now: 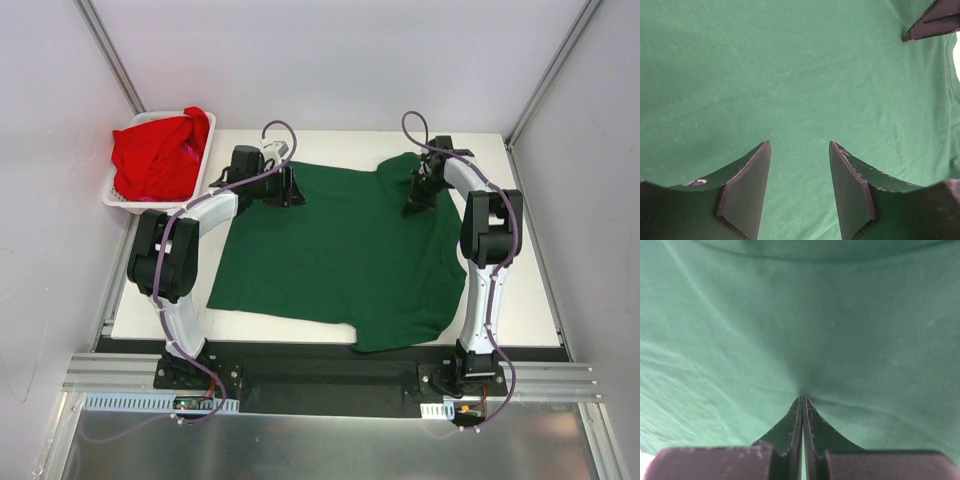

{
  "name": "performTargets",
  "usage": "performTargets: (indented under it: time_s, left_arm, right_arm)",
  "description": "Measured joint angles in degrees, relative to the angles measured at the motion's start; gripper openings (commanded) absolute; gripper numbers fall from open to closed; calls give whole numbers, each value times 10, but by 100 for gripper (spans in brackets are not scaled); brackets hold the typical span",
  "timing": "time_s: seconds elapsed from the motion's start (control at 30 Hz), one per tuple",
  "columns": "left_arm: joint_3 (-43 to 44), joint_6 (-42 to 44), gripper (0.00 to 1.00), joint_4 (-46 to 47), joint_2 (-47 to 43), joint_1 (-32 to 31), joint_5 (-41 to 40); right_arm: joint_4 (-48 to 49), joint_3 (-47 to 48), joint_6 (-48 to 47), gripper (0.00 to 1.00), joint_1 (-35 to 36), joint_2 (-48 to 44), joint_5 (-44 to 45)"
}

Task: Fold and stack the t-shirts
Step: Flatten the tshirt out

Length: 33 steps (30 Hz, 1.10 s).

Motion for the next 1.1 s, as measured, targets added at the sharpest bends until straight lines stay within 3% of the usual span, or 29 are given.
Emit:
performTargets:
  time_s: [0.83,1.1]
  left_arm:
    - [2,0,48,0,25,19,-6]
    - [2,2,47,0,25,19,-15]
  right_arm:
    - [24,63,-23,1,-9,41,16]
    - [34,127,-31,2,-16,69,16]
